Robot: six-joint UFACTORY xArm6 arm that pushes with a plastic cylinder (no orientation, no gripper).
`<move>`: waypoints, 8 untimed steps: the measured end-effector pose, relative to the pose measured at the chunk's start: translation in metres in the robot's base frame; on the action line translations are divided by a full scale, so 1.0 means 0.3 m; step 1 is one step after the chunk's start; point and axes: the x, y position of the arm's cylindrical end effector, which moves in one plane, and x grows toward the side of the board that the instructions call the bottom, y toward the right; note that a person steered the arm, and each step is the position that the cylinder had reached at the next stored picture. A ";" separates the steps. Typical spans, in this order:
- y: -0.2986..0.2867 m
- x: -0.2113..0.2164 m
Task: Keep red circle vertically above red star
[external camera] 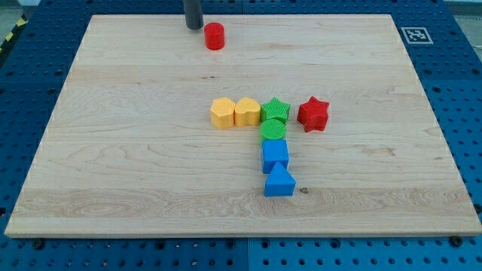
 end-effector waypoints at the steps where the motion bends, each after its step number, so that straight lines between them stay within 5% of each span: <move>1: 0.000 0.000; 8: 0.118 0.214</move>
